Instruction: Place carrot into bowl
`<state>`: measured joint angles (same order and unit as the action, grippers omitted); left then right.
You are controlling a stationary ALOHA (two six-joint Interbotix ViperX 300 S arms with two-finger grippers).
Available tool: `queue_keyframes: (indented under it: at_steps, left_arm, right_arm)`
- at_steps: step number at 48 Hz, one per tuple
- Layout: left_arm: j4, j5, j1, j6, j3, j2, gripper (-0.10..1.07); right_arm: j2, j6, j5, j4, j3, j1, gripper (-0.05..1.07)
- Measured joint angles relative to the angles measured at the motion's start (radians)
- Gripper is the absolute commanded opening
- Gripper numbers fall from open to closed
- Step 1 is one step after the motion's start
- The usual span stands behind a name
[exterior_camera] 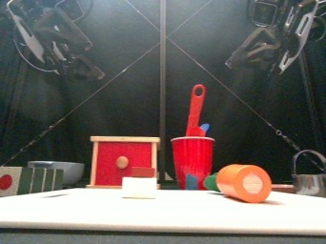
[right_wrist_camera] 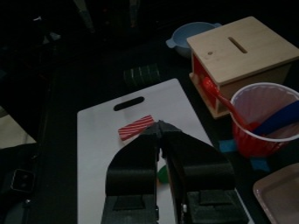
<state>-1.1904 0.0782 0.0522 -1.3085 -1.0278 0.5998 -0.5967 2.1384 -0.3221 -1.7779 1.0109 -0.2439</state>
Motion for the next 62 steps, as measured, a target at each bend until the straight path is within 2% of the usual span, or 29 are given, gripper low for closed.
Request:
queue_keyframes:
  at_steps: [56,62]
  left_arm:
    - [0.0,-0.002,-0.003,0.002,-0.002,0.0,0.99]
    - [0.015,0.0,-0.008,-0.006,-0.054,-0.006,0.99]
  right_arm:
    - [0.0,-0.011,0.0,0.0,0.002,-0.003,0.41]
    - [0.014,-0.003,0.0,0.018,0.02,-0.008,0.41]
